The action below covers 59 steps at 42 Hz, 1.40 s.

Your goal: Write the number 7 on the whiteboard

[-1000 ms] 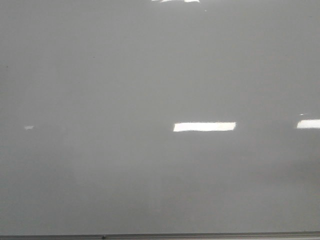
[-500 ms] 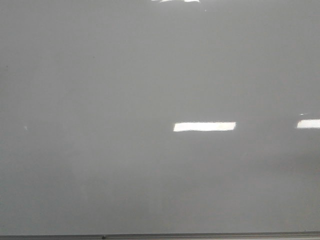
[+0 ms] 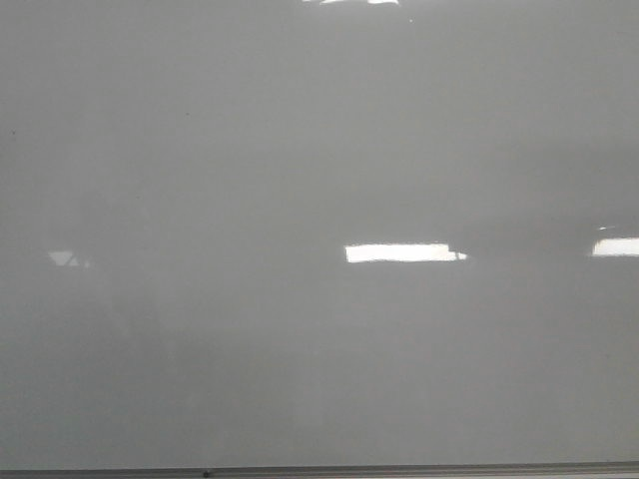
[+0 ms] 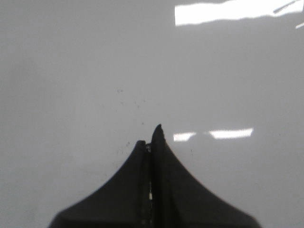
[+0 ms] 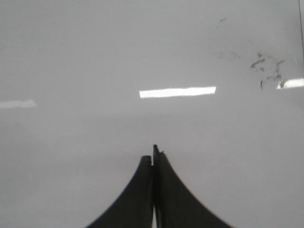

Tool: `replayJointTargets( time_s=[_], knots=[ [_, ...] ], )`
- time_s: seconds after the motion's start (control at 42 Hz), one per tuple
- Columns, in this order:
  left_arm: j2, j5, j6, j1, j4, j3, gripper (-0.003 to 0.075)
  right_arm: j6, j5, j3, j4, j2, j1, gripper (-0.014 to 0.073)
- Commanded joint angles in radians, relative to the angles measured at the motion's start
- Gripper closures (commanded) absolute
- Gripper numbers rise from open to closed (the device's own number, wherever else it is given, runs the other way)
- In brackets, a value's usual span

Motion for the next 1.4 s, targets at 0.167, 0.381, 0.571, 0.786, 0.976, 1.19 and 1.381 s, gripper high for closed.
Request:
replayJointTargets(
  time_s=[0.167, 0.381, 0.571, 0.786, 0.976, 1.19, 1.381],
  knots=[
    [0.140, -0.039, -0.007, 0.002, -0.004, -0.061, 0.0741, -0.005, -0.063, -0.067, -0.008, 0.085, -0.003, 0.0660],
    [0.141, -0.043, -0.007, 0.002, -0.004, -0.061, 0.0598, -0.005, -0.062, -0.066, -0.009, 0.085, -0.003, 0.0524],
    [0.141, -0.043, -0.007, 0.002, -0.004, -0.061, 0.0140, -0.005, -0.054, -0.066, -0.009, 0.085, -0.003, 0.0186],
    [0.146, -0.048, -0.002, 0.002, -0.001, -0.061, 0.0051, -0.005, -0.054, -0.066, -0.009, 0.085, -0.003, 0.0037],
    [0.278, 0.027, -0.001, 0.002, 0.045, -0.094, 0.0051, -0.005, -0.058, -0.066, -0.009, 0.085, -0.003, 0.0037],
    [0.605, 0.164, -0.012, 0.015, 0.046, -0.219, 0.0051, -0.005, -0.061, -0.066, -0.009, 0.085, -0.003, 0.0037],
    [0.860, 0.154, -0.012, 0.015, 0.052, -0.312, 0.0051, -0.005, -0.061, -0.066, -0.009, 0.085, -0.003, 0.0039]
  ],
)
